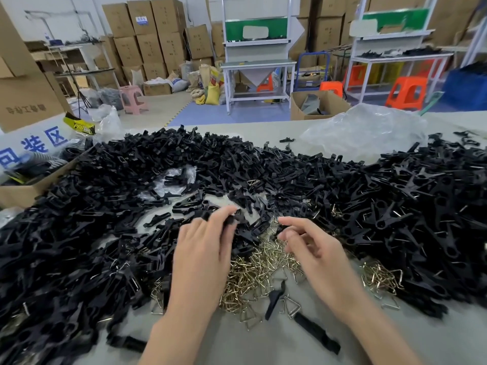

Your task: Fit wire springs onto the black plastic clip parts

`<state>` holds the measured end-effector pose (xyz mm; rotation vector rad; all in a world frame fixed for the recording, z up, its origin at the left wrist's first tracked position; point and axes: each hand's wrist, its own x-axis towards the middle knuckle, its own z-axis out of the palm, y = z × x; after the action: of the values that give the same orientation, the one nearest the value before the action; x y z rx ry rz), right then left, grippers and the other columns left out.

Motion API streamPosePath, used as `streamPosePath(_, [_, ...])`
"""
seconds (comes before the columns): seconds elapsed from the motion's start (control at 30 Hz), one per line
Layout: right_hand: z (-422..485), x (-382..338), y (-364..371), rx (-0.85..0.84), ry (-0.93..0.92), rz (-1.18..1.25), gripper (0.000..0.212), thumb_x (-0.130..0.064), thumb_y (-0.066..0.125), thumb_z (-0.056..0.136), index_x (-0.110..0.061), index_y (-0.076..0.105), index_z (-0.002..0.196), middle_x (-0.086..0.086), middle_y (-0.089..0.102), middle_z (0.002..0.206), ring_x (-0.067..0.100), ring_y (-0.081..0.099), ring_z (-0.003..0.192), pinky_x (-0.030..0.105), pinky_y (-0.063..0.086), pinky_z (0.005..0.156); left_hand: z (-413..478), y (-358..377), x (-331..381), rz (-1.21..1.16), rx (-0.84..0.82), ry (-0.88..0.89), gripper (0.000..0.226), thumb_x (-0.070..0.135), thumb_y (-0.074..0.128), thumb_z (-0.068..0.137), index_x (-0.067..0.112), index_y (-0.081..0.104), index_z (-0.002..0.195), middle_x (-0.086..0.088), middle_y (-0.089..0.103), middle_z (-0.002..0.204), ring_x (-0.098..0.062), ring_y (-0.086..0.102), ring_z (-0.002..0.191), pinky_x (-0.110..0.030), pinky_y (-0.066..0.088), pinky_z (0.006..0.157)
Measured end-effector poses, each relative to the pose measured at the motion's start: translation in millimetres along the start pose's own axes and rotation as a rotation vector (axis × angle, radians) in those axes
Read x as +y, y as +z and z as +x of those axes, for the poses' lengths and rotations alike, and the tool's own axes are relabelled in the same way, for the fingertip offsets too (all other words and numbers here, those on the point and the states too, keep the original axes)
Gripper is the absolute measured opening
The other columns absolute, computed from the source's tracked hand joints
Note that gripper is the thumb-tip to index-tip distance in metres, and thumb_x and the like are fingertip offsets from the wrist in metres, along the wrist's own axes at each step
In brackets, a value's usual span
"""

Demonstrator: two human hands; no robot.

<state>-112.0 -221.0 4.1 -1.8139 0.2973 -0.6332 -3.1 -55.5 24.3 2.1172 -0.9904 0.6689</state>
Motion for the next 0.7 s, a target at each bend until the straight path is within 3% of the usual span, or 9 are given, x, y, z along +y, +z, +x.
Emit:
streamPosePath(0.07, [-0.6,-6.3,4.4,-0.093,0.007,0.105,0.030,-0.050,0.058,0.090,-0.046,0.067,0.118,-0.013,0.074,0.106,0.017,0.068,0.093,0.028,0.056,0.080,-3.7,4.6,10.1,0.002,-0.101,0.118,0.030,0.028,0.054,0.097,0.018,0.063,0.123,0.013,0.057,0.074,-0.005,0.047,0.067,-0.023,0.043,0.064])
streamPosePath(0.13, [0.2,-7.4,9.1,-0.175,0.065,0.177,0.042,-0.048,0.063,0.083,-0.038,0.066,0.123,-0.013,0.074,0.112,0.020,0.069,0.097,0.026,0.058,0.085,-9.3,11.1,18.2,0.002,-0.211,0.215,0.031,0.029,0.050,0.099,0.019,0.063,0.125,0.008,0.063,0.077,-0.012,0.056,0.065,-0.026,0.050,0.061])
streamPosePath(0.23, [3.5,-5.0,8.7,-0.163,0.125,0.218,0.044,-0.040,0.070,0.078,-0.029,0.068,0.120,-0.011,0.076,0.111,0.018,0.072,0.099,0.026,0.058,0.083,-12.3,16.4,21.4,-0.048,-0.348,0.161,0.040,0.033,0.036,0.103,0.023,0.059,0.134,0.005,0.069,0.093,-0.020,0.063,0.079,-0.039,0.055,0.072])
streamPosePath(0.33, [5.5,-3.8,4.9,-0.133,0.134,0.272,0.037,-0.031,0.069,0.080,-0.023,0.073,0.116,-0.008,0.077,0.109,0.005,0.071,0.097,0.019,0.055,0.075,-13.0,20.1,22.0,-0.063,-0.347,0.165,0.035,0.031,0.044,0.105,0.029,0.052,0.139,0.008,0.069,0.097,-0.017,0.061,0.081,-0.038,0.054,0.073])
streamPosePath(0.4, [6.5,-3.5,2.2,-0.102,0.137,0.304,0.030,-0.027,0.068,0.082,-0.022,0.076,0.110,-0.002,0.078,0.104,0.006,0.071,0.090,0.020,0.056,0.074,-13.2,21.6,24.6,-0.106,-0.365,0.136,0.043,0.041,0.038,0.104,0.047,0.031,0.146,0.016,0.063,0.087,-0.006,0.056,0.075,-0.027,0.050,0.070])
streamPosePath(0.47, [8.6,-2.4,-1.1,-0.051,0.141,0.331,0.025,-0.022,0.067,0.085,-0.023,0.077,0.108,0.002,0.079,0.100,0.010,0.072,0.087,0.022,0.058,0.075,-14.2,21.4,23.8,-0.197,-0.401,0.013,0.057,0.057,0.029,0.097,0.070,-0.006,0.141,0.018,0.058,0.075,-0.003,0.056,0.067,-0.020,0.045,0.062])
streamPosePath(0.53, [11.1,-0.5,-4.7,0.016,0.167,0.420,0.027,-0.016,0.065,0.087,-0.020,0.075,0.112,0.004,0.078,0.097,0.013,0.071,0.083,0.022,0.059,0.075,-13.4,21.2,22.1,-0.312,-0.365,-0.147,0.068,0.068,0.030,0.087,0.077,-0.020,0.132,0.013,0.067,0.073,-0.002,0.062,0.064,-0.020,0.049,0.060])
streamPosePath(0.63, [12.8,2.2,-4.8,0.068,0.244,0.582,0.036,-0.020,0.064,0.083,-0.019,0.071,0.118,0.005,0.075,0.092,0.017,0.074,0.086,0.022,0.059,0.076,-10.6,21.1,18.9,-0.456,-0.296,-0.316,0.078,0.073,0.041,0.079,0.075,-0.013,0.136,0.018,0.069,0.078,0.004,0.062,0.064,-0.016,0.046,0.059])
streamPosePath(0.7, [12.8,3.5,-2.7,0.055,0.303,0.656,0.041,-0.021,0.065,0.080,-0.018,0.069,0.121,0.006,0.076,0.095,0.021,0.076,0.095,0.022,0.059,0.079,-10.2,22.3,17.0,-0.416,-0.362,-0.271,0.075,0.073,0.040,0.081,0.063,0.006,0.148,0.024,0.063,0.069,0.010,0.057,0.061,-0.012,0.043,0.057])
